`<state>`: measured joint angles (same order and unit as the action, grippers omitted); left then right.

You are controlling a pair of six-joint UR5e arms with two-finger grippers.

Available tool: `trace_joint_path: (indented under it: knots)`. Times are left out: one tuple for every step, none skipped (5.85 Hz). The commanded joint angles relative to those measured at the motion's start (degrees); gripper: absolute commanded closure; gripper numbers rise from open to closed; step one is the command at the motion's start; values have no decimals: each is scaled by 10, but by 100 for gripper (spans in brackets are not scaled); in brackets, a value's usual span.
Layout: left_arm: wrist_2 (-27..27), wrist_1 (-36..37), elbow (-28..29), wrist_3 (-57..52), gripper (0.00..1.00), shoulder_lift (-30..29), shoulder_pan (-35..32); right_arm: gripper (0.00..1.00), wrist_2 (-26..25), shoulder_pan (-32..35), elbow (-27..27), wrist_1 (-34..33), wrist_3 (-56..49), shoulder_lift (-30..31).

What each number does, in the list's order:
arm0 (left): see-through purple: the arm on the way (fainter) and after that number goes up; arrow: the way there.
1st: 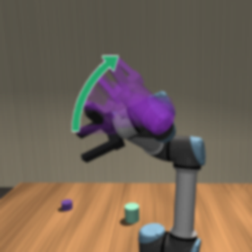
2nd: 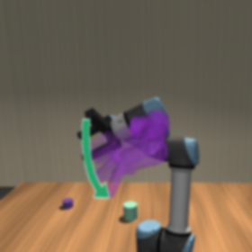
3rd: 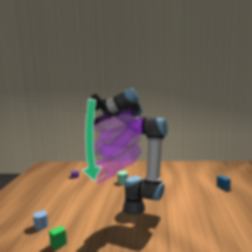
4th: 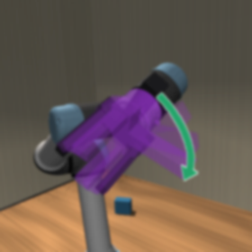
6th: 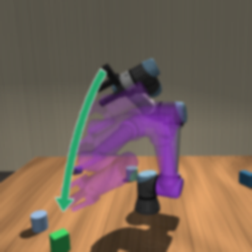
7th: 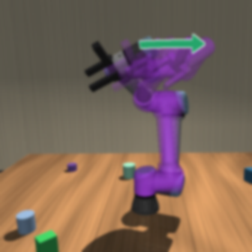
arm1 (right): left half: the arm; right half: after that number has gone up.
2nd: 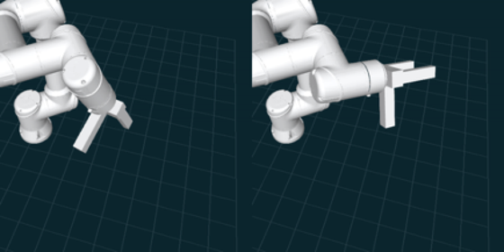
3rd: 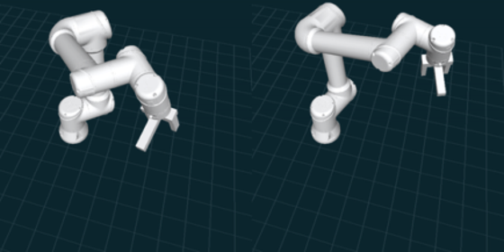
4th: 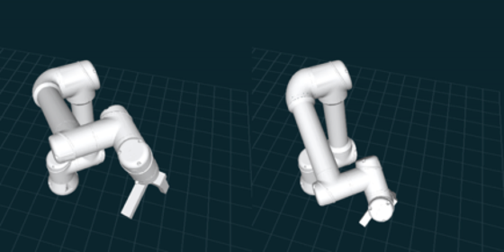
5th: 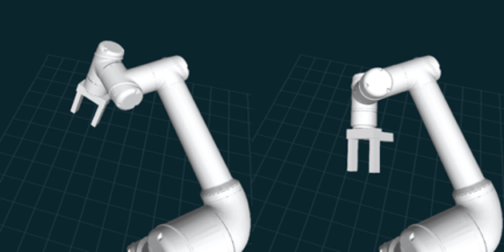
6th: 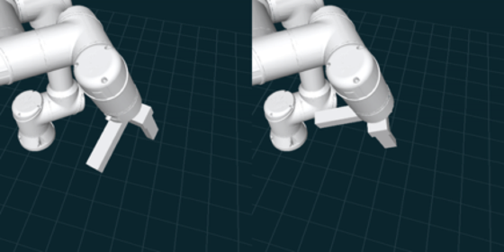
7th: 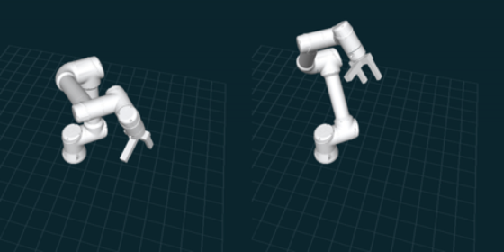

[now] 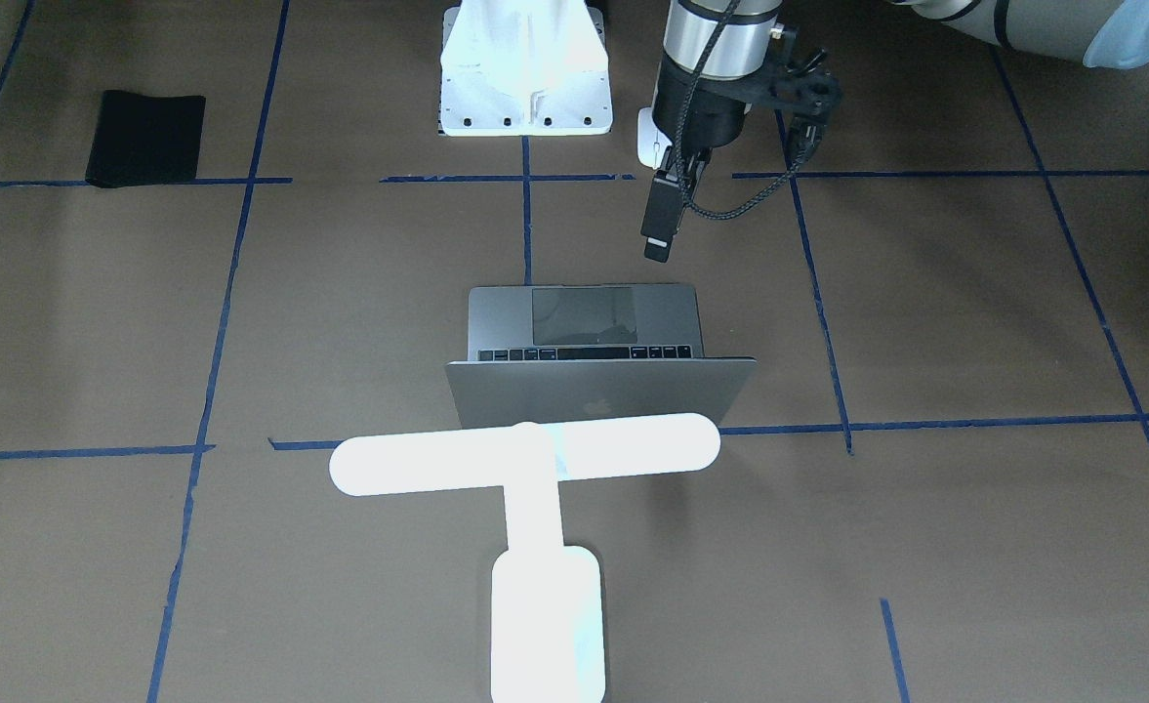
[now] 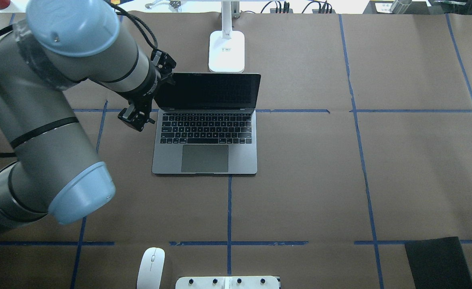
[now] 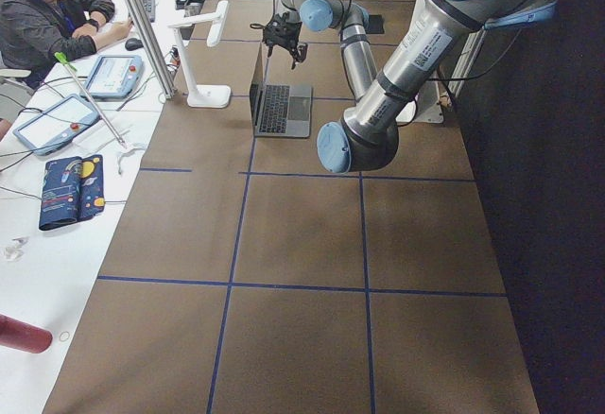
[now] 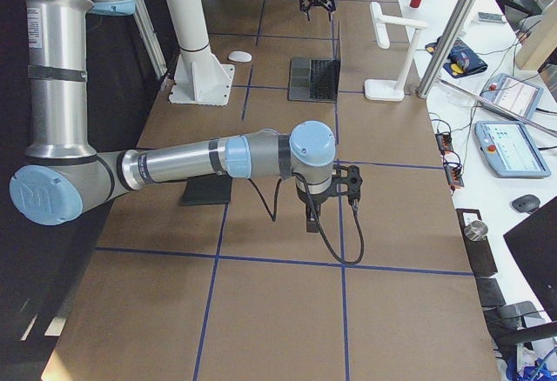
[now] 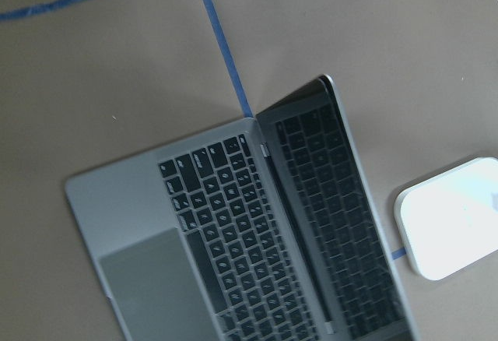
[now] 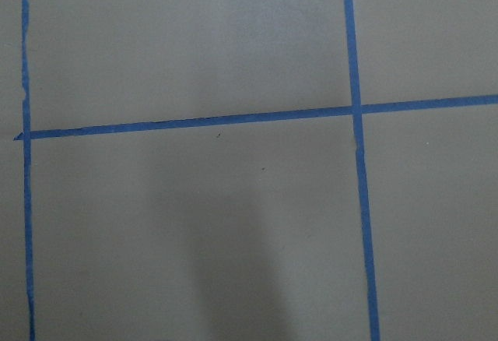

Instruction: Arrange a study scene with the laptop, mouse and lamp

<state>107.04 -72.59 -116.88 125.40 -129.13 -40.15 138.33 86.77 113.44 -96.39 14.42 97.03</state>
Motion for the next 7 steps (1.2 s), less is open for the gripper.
trace_joint_path:
  knots:
    - [1, 1, -34, -65, 0, 34, 3, 0, -25, -81, 49, 79, 128, 52]
    - [2, 0, -39, -80, 0, 45, 8, 0, -70, -158, 48, 241, 250, 113]
    - [2, 0, -64, -109, 0, 68, 13, 0, -78, -209, 46, 325, 330, 144]
    - [7, 0, -83, -135, 0, 93, 27, 0, -79, -240, 48, 348, 338, 168]
    - [7, -1, -85, -136, 0, 93, 38, 0, -79, -285, 49, 376, 378, 185]
    - [7, -1, -86, -135, 0, 93, 47, 0, -96, -339, 49, 408, 444, 196]
    - [6, -2, -90, -140, 0, 94, 65, 0, -117, -400, 49, 412, 479, 203]
